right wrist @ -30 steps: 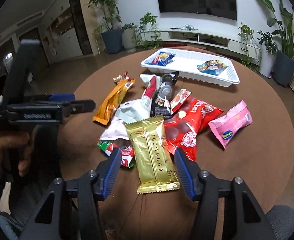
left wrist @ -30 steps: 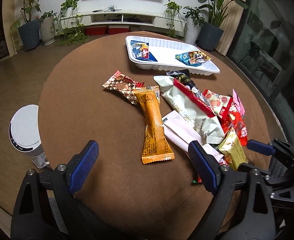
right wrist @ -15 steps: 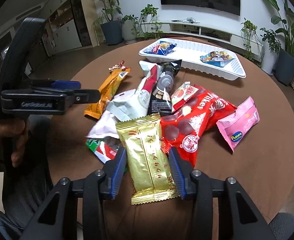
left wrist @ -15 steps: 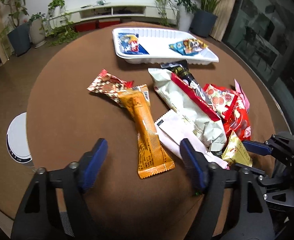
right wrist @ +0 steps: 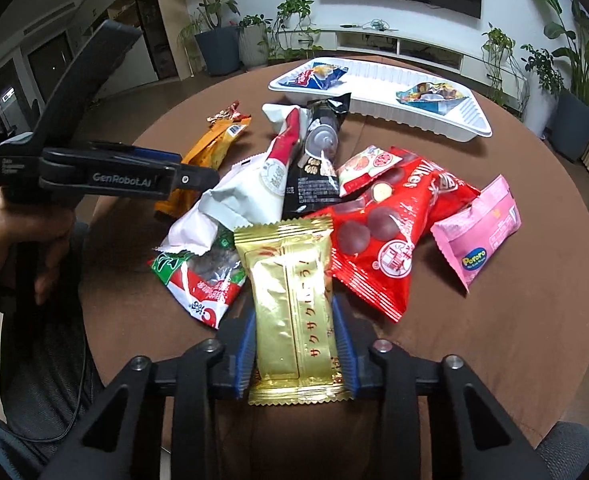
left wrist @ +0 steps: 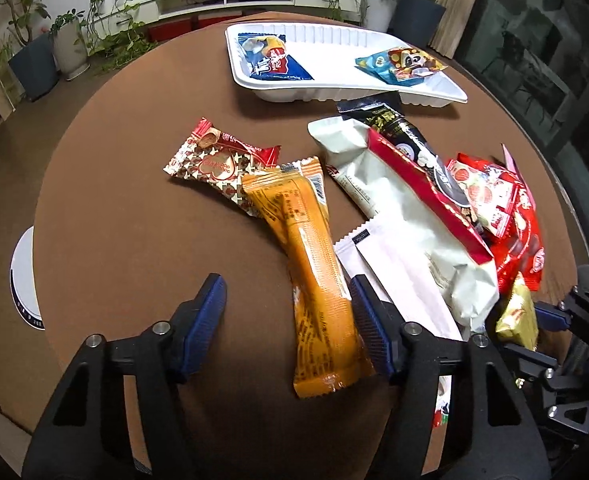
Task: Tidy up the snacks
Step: 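Grasp the orange wafer bar with the left gripper while the right grasps the gold packet, then carry both packets into the white tray beside the earlier snacks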
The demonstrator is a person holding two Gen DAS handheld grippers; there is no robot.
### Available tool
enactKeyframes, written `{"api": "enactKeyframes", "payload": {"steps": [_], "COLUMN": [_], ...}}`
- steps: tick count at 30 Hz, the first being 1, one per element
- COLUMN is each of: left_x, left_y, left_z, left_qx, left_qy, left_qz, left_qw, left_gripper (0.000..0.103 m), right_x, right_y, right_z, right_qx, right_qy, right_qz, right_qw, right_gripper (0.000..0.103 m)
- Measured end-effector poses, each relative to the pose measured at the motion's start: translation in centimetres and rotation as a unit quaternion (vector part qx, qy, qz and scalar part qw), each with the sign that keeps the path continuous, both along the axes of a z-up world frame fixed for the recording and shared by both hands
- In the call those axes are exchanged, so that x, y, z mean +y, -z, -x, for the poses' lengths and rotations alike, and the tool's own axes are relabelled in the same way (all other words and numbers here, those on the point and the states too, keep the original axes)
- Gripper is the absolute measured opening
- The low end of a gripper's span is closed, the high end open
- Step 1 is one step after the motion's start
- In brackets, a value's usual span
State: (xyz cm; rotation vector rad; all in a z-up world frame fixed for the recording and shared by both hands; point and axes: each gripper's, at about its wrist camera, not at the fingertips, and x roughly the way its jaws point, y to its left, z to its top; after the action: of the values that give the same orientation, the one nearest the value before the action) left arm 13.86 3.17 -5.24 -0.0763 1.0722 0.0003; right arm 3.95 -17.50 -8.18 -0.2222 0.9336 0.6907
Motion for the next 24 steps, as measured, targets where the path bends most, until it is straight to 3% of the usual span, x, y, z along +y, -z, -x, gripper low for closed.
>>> {"api": "enactKeyframes", "payload": {"steps": [5, 9, 15, 24], "left_x": [-0.1, -0.2, -0.2, 0.4], "left_y": [0.0, -0.2, -0.3, -0.7], "left_z": [-0.3, -0.3, 0.4, 2.4], "left_qx": [0.0, -0.005, -0.017, -0.033], "left_qy": [0.004, 0.012, 0.015, 0.012], "left_qz": [-0.004, 0.005, 0.023, 0.068], "left_qw": [1.0, 0.9999, 0.9995, 0.9971], "left_gripper": [0.055, 0.022, 0.015, 0.015], "right_x": [-0.2, -0.4, -1.1, -2.0], "right_y": [-0.1, -0.4, -0.9, -1.6], "right_z": [-0.1, 0.1, 0.0, -0.4], "right_qx": [0.004, 0.01, 0.024, 0.069], "right_qy": [0.001, 0.002, 0.01, 0.015], "right_qz": [-0.006, -0.017, -0.046, -0.11], "right_qw": [1.0, 1.0, 0.999, 0.991], "right_gripper": [0.033, 0.033, 0.032, 0.032]}}
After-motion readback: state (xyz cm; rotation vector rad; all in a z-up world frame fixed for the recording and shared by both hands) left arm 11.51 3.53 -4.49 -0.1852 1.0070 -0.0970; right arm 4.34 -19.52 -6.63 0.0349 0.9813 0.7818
